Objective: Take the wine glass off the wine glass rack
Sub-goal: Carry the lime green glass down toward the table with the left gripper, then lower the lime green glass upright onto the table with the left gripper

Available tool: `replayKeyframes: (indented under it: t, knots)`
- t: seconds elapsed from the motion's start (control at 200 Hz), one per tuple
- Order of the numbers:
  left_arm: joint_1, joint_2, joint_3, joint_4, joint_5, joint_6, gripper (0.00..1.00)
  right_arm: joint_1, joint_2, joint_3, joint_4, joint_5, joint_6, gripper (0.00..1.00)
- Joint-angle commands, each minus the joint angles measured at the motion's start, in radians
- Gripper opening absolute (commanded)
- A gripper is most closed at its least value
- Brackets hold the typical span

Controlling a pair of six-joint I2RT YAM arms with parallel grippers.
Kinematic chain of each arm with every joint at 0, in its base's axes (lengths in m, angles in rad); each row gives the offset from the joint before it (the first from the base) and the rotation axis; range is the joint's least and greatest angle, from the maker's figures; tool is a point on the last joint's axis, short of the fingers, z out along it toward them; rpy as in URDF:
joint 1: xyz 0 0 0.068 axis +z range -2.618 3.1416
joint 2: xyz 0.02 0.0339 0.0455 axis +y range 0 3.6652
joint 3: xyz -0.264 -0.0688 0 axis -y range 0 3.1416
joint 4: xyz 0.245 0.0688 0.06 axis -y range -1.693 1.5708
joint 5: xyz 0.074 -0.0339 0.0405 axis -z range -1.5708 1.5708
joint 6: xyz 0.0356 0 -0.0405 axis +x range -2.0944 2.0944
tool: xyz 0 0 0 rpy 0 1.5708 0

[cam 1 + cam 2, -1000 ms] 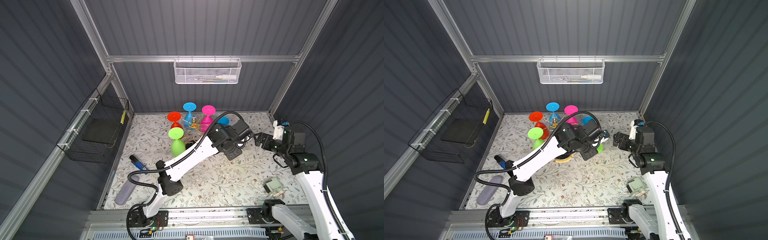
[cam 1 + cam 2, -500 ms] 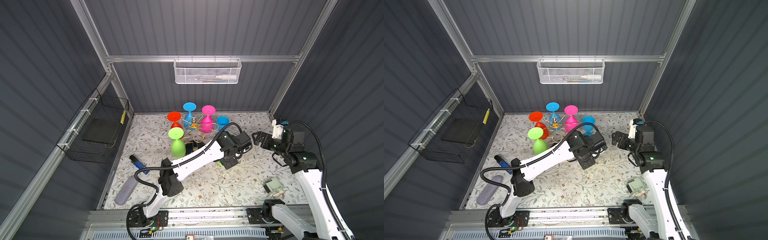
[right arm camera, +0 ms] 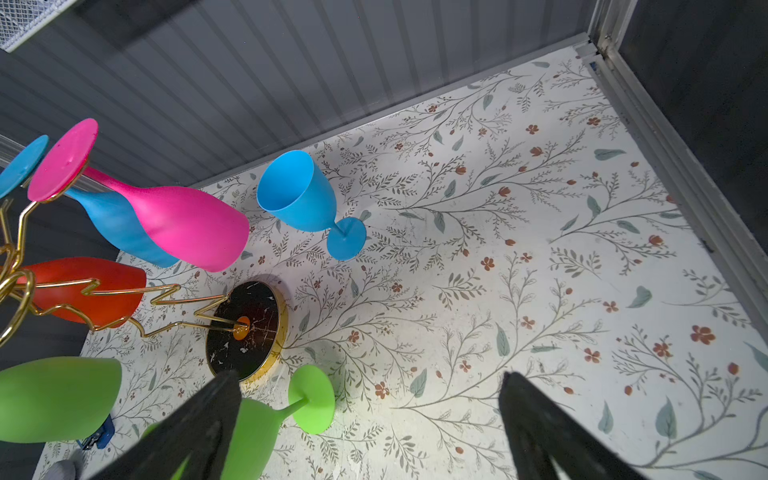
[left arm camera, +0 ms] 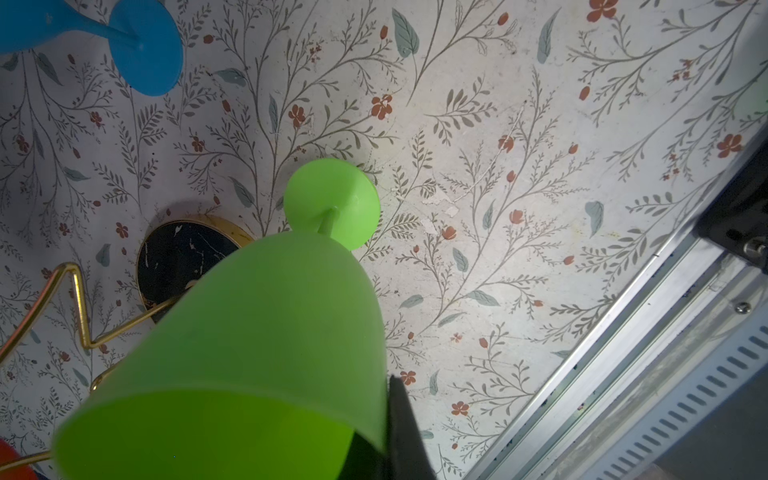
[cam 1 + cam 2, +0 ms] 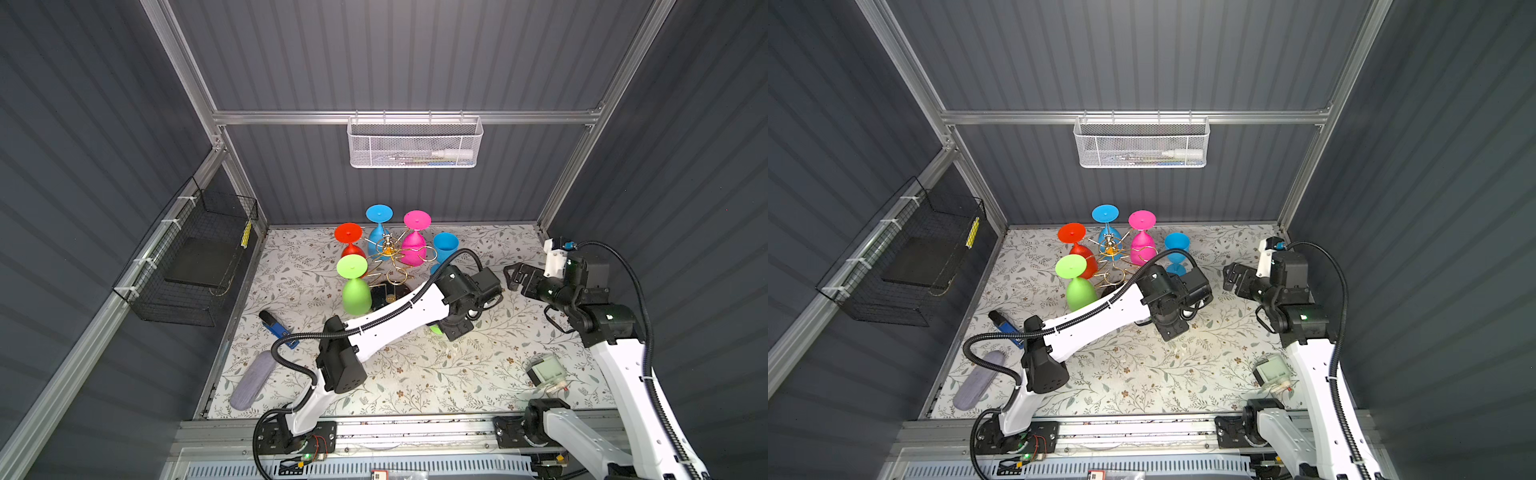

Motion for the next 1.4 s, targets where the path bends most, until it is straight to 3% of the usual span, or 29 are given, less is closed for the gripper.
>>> replayKeyframes:
  t: [0.0,0.42,0.8,1.146,1.396]
  knots:
    - [-0.003,-0.003,-0.014,-0.026,0.002,-0.014,0.04,-0.005,-0.012,-0.002,0.012,-0.014,0.004,0.99]
    - [-0.001,-0.063,-0.057,0.043,-0.003,-0.019,0.1,-0.005,-0.007,-0.004,0.019,-0.024,0.007,0.99]
    - [0.0,-0.021,-0.072,0.009,-0.024,-0.019,0.17,-0.005,-0.013,-0.004,0.018,-0.04,0.013,0.99]
    - [0.002,-0.04,-0.084,0.025,-0.046,-0.026,0.41,-0.005,-0.012,-0.002,0.023,-0.043,0.011,0.99]
    - [0.003,-0.152,-0.126,0.129,-0.056,-0.013,0.57,-0.005,-0.01,0.003,0.03,-0.047,0.015,0.99]
